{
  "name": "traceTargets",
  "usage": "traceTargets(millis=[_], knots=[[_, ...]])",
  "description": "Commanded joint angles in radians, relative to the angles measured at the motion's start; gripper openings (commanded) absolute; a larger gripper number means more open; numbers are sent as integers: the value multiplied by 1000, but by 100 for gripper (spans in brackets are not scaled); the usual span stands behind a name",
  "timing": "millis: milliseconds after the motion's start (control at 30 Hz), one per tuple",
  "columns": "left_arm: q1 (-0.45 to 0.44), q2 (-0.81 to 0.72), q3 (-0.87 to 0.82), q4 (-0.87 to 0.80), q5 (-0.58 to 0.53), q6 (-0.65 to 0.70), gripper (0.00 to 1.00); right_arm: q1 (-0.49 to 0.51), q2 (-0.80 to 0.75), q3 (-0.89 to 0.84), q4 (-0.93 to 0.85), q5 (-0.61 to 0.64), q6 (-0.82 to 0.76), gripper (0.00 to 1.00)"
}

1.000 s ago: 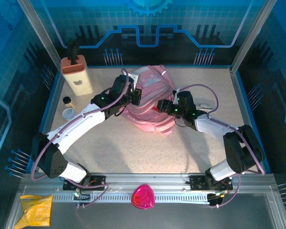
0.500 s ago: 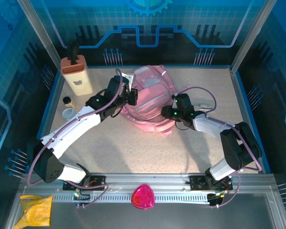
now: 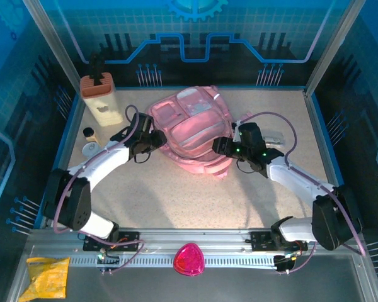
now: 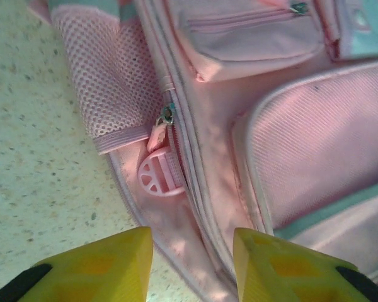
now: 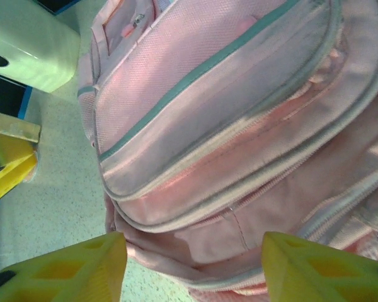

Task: Pack books, pencil case, and school supplies into a backpack

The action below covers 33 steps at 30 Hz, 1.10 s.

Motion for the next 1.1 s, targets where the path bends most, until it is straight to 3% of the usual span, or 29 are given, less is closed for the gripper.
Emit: traceTargets(millis=[0, 200, 367, 433, 800, 933, 1000, 1067], knots=[[7, 56, 26, 104, 118, -117, 37, -27, 1, -22, -89, -2, -14, 63], [-151, 78, 93, 87, -7, 65, 45, -70, 101, 28, -27, -100, 21, 68], [-300, 108, 126, 153, -31, 388, 53, -113, 234, 119, 22, -185, 97, 70], [-357, 134, 135, 145, -94, 518, 56, -116, 277, 152, 80, -224, 111, 70], [-395, 262, 154, 253, -226, 830, 72, -117, 298, 252, 134, -313, 162, 63], [-403, 327, 184, 291, -349, 858, 66, -119, 300, 261, 157, -322, 178, 62], [-409, 346, 196, 322, -520, 829, 53, -123, 300, 258, 162, -319, 185, 62], [-405, 357, 210, 338, -573, 820, 46, -134, 304, 245, 188, -324, 197, 62]])
